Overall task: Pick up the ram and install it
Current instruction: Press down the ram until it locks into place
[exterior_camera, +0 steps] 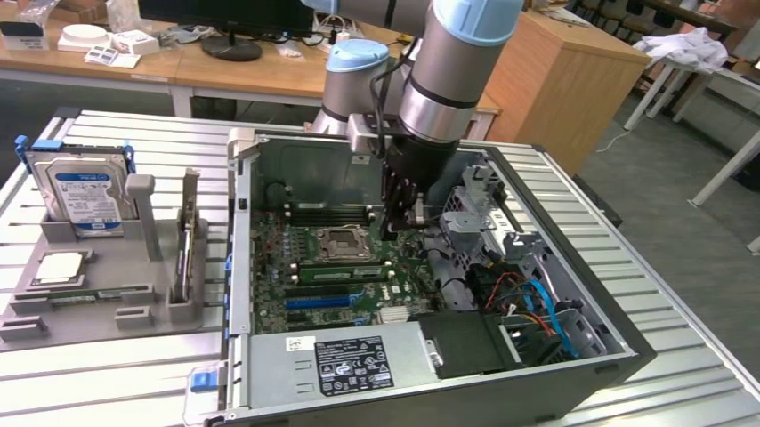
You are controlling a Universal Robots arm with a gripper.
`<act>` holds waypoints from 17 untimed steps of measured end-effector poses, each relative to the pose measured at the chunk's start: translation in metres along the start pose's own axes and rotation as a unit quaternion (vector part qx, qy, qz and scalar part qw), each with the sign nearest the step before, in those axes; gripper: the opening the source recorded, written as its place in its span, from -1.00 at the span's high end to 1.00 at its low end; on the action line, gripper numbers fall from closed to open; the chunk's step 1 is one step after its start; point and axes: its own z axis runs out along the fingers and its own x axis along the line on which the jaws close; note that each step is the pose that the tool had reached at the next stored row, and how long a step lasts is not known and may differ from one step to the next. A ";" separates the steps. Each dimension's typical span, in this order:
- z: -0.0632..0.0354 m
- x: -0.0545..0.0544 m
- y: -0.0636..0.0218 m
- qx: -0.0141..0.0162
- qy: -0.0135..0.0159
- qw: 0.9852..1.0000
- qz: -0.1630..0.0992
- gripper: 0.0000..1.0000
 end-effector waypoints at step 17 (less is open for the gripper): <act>0.0001 0.000 -0.0126 0.000 0.000 1.000 0.000 0.79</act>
